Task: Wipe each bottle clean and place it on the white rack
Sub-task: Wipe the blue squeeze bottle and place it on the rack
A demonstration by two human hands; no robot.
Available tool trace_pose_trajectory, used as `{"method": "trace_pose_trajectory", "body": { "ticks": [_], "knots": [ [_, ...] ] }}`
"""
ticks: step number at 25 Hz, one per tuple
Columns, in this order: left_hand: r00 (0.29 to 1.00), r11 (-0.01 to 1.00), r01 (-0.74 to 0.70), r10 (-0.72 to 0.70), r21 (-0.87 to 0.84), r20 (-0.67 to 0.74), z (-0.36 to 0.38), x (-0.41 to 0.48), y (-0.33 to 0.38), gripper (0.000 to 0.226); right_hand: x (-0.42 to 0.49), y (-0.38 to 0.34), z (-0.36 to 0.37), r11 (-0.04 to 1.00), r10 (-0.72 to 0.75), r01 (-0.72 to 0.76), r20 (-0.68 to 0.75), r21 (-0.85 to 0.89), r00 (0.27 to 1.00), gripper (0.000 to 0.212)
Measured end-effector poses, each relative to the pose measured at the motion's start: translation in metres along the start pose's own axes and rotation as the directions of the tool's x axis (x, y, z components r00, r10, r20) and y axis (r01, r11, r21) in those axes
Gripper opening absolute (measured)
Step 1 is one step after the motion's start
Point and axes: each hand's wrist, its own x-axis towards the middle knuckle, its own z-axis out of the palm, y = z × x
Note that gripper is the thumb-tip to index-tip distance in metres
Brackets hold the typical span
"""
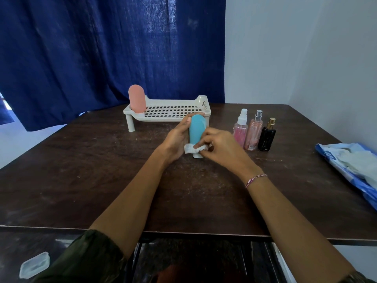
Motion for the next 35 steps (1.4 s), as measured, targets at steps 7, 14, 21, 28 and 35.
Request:
{"method": "trace_pose_trajectory", "body": {
  "ticks": [7, 14, 21, 28, 35],
  "knots": [
    [0.999, 0.999, -0.005, 0.003, 0.052, 0.04, -0.001, 0.002, -0.002, 0.036, -0.001, -0.004, -0.002, 0.994, -0.044, 0.027, -0.161, -0.104, 0.986, 0.02],
    [0.994, 0.998, 0.001, -0.007, 0.057, 0.106, 0.007, 0.001, -0.003, 0.035, 0.006, 0.003, -0.003, 0.992, 0.123, -0.098, -0.515, 0.075, 0.848, 0.015],
    [0.996, 0.999, 0.008, -0.012, 0.049, 0.085, 0.006, 0.002, -0.005, 0.04, 0.008, 0.004, 0.0, 0.975, 0.216, -0.153, -0.549, 0.16, 0.808, 0.022],
    [0.982, 0.995, -0.073, 0.059, 0.069, 0.177, 0.009, -0.001, -0.004, 0.035, 0.007, -0.001, 0.0, 0.996, 0.086, -0.06, -0.526, 0.066, 0.846, 0.023],
    [0.982, 0.991, -0.088, 0.07, 0.102, 0.174, 0.007, 0.002, -0.005, 0.035, 0.007, 0.003, 0.001, 0.977, 0.214, -0.172, -0.511, 0.128, 0.833, 0.023]
  ]
}}
